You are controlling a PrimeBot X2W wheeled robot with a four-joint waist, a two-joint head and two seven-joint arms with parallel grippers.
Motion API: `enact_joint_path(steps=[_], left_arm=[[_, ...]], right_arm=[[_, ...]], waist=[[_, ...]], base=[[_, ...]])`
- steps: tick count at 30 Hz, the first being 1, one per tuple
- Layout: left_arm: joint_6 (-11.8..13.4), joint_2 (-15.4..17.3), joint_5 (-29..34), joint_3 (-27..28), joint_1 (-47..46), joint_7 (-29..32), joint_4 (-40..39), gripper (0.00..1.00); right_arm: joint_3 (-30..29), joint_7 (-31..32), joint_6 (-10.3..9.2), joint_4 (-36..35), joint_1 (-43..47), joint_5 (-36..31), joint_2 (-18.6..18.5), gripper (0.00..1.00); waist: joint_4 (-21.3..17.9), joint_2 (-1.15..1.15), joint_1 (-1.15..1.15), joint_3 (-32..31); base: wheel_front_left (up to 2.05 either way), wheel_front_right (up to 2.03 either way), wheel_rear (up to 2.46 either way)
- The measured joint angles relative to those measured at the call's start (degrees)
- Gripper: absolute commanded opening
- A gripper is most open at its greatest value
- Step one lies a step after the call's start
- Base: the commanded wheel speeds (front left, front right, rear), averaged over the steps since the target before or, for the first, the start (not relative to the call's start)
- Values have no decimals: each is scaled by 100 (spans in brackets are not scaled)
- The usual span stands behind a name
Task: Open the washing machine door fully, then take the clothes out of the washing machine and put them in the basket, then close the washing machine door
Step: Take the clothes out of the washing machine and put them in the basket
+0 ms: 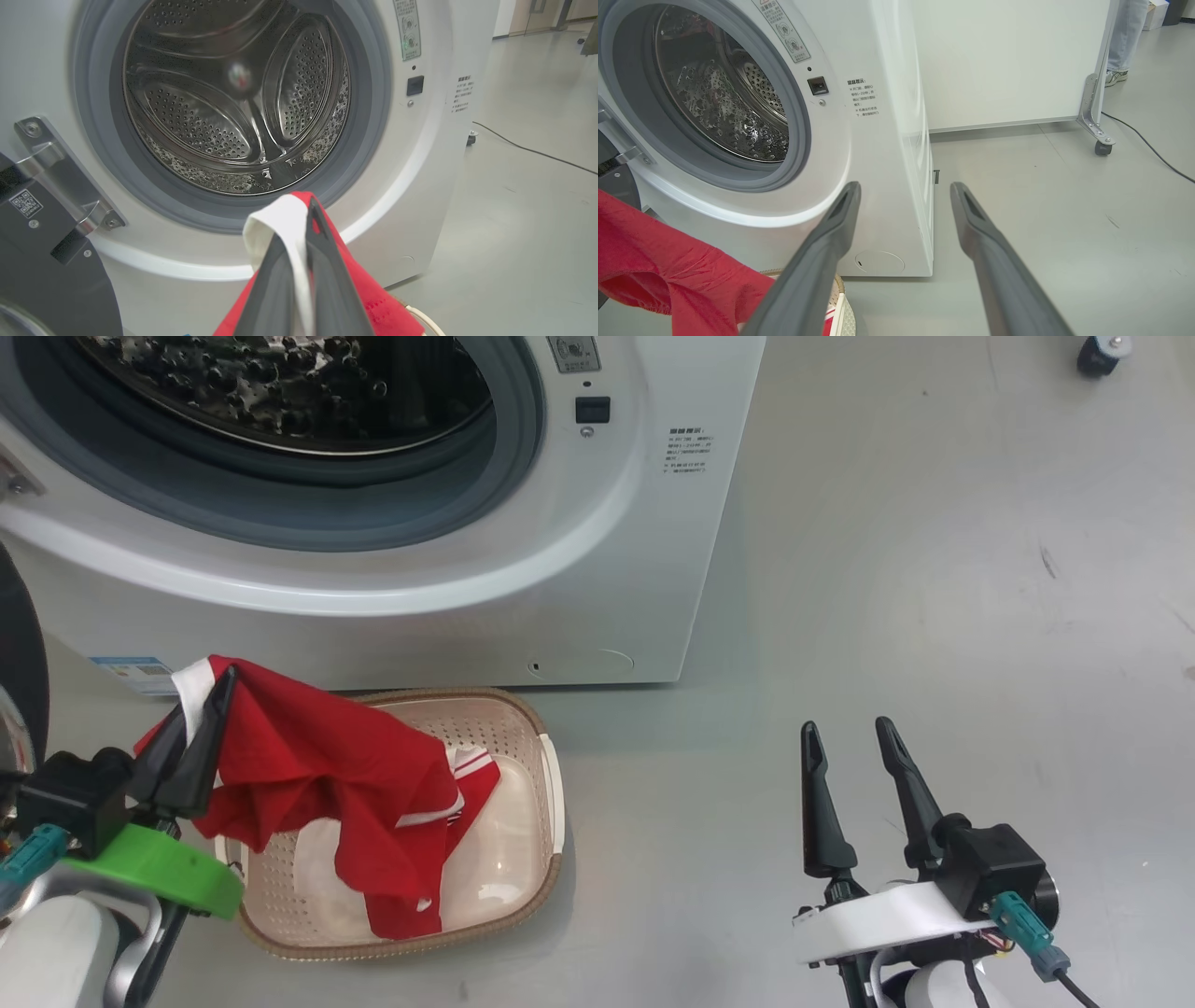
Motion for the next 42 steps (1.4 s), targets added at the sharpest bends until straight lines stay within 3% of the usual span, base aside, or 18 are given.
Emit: enact_joint_path(steps=[12,42], left_arm=[[-33,357,134,-179,76,86,521,0],[-81,800,411,-753,-504,357,2073,0]], right_arm=[[359,0,-1,-180,-310,0,-4,100],[542,0,-1,-804,-386,-10,2,100]], waist=[[-261,0,0,639],[-1640,0,1,2228]], base=[[0,0,0],[0,0,0]])
